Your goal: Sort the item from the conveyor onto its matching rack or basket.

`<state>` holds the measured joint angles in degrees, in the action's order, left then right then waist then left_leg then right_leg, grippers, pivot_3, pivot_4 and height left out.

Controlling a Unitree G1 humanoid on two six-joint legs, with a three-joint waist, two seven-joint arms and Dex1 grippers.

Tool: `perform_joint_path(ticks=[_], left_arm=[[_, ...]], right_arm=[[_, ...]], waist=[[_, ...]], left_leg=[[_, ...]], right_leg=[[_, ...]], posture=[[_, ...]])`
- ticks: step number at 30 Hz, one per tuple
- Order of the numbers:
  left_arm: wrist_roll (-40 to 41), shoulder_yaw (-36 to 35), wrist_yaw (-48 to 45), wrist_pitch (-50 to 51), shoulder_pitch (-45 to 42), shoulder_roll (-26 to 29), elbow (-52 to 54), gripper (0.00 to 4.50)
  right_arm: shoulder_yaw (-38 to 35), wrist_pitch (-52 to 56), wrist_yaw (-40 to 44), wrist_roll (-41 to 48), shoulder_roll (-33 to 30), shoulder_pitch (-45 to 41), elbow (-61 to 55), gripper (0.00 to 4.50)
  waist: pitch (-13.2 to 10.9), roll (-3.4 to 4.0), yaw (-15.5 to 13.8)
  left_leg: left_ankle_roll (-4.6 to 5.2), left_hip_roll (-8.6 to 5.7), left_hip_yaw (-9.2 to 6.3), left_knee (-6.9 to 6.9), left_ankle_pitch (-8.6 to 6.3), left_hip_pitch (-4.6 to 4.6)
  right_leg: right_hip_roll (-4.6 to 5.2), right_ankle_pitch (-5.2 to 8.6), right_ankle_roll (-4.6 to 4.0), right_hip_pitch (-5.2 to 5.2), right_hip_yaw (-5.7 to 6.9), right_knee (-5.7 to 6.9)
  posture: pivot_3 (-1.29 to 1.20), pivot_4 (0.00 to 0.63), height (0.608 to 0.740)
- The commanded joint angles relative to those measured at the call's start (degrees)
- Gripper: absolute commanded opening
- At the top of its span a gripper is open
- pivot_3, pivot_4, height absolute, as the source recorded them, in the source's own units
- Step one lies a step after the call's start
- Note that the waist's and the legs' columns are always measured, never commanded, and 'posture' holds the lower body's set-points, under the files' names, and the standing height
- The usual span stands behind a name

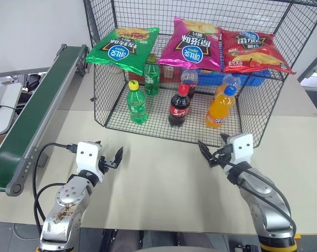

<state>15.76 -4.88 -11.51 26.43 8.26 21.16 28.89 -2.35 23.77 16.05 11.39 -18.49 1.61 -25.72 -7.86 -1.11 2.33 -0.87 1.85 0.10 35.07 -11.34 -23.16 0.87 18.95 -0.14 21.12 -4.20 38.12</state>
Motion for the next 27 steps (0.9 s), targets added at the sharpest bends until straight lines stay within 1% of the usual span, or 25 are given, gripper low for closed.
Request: perform_joint_path(ticks=[1,3,6,10,14,18,22,27], left_arm=[[3.00,-3.36,-1.51,0.85,-0.55,0.66,4.77,4.37],[5.83,-5.26,-2.66,1.68,0.73,0.68,7.85,4.37],[6.14,-5.04,-3.75,1.71,0.78,1.08,10.07,4.37],[8.45,-5.51,-4.56,2.16,-0.22,0.43,10.99,4.37],[6.53,-3.39,-4.42,0.63,-2.44,-0.49,8.76,4.37],[6.63,-3.62,-3.63,0.60,-3.14,-1.59,10.00,4.37],[6.27,-2.48,-3.00,1.27,-2.66,-2.20,11.54,4.37],[7.14,-3.96,-4.27,0.96,0.32,-1.36,12.43,4.37]], right_arm=[[0.40,-1.25,0.99,0.23,-0.13,-1.48,-1.66,4.50],[0.78,-0.46,1.51,0.68,-0.19,-2.39,-2.32,4.50],[0.13,-0.97,2.22,0.63,-0.73,-3.19,-1.80,4.50],[-0.60,-1.08,2.00,0.40,-0.67,-4.50,-1.45,4.50],[-2.01,-2.22,2.59,0.27,-1.45,-6.21,0.34,4.50],[-1.99,-0.61,2.70,1.10,-1.53,-7.06,-2.09,4.50],[-2.06,0.70,4.01,2.36,-2.49,-8.27,-2.94,4.50],[-1.22,2.09,4.68,2.73,-2.80,-8.70,-4.65,4.50]], waist=[[0.00,0.00,0.03],[0.00,-0.01,0.30],[0.02,0.02,0.11],[0.03,0.02,-0.01],[0.03,0.02,-0.02],[0.04,0.02,0.14],[0.04,0.02,0.11],[0.04,0.02,0.18]], left_leg=[[0.00,0.00,0.00,0.00,0.00,0.00],[0.00,0.03,0.00,0.01,0.00,-0.01],[0.00,0.06,0.00,0.01,0.00,0.01],[0.00,0.02,-0.01,0.03,0.00,-0.01],[0.00,0.00,-0.01,0.04,0.00,-0.01],[0.03,0.02,-0.01,0.07,-0.02,0.00],[0.04,0.03,-0.01,0.07,-0.02,0.00],[0.10,0.04,-0.01,0.14,-0.06,0.01]], right_leg=[[0.00,0.00,0.00,0.00,0.00,0.00],[-0.03,0.00,0.00,0.02,0.00,0.02],[-0.05,0.00,0.00,0.01,0.00,0.03],[-0.04,0.00,0.00,0.00,0.00,0.03],[-0.04,0.00,0.00,0.00,-0.01,0.03],[-0.08,0.00,-0.01,-0.01,-0.02,0.06],[-0.09,0.00,-0.01,0.00,-0.03,0.09],[-0.09,0.00,-0.01,-0.03,-0.04,0.09]], posture=[[0.00,0.150,0.740],[0.00,0.150,0.740],[0.00,0.150,0.740],[0.00,0.150,0.740],[0.00,0.150,0.740],[0.00,0.150,0.740],[0.00,0.150,0.740],[0.00,0.150,0.740]])
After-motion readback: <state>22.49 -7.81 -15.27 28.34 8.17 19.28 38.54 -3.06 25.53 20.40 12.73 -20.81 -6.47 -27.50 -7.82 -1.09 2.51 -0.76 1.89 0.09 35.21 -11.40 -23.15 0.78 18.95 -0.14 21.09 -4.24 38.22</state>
